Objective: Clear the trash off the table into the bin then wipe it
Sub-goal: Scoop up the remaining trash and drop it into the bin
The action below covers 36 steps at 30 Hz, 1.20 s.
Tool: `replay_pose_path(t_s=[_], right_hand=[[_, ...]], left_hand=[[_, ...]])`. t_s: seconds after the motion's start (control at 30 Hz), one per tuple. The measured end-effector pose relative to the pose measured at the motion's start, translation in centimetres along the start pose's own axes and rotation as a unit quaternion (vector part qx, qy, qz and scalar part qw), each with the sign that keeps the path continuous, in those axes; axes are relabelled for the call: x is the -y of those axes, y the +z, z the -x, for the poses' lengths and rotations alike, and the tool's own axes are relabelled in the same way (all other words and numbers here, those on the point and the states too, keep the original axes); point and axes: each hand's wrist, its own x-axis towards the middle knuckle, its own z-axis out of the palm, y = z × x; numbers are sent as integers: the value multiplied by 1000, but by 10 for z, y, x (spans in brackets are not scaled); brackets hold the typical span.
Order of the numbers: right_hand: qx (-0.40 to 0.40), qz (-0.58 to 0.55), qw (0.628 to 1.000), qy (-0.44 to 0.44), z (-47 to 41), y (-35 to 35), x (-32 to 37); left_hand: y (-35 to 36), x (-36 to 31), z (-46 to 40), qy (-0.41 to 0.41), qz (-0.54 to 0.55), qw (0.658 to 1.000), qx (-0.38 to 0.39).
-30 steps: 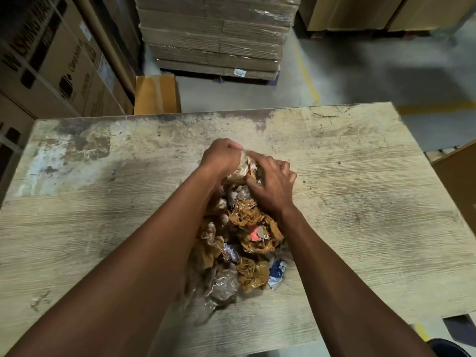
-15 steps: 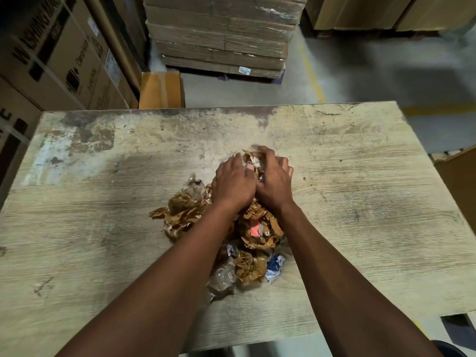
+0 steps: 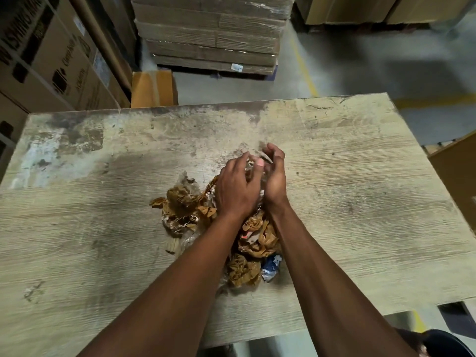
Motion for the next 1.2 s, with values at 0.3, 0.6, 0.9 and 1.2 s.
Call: replay_pose_path(t_s=[0.3, 0.6, 0.9, 1.2], right_hand=[[41, -164, 979, 110, 11, 14, 4], [96, 112, 986, 75, 33, -2, 24], [206, 312, 927, 27, 58, -21, 16], [57, 266, 962, -8, 55, -18, 16]], left_hand=[[-14, 5, 6, 19, 74, 996, -55], [-14, 6, 0, -16, 128, 986, -108], [-36, 1, -12, -160, 341, 917, -132], [-51, -26, -15, -164, 468, 851, -172]])
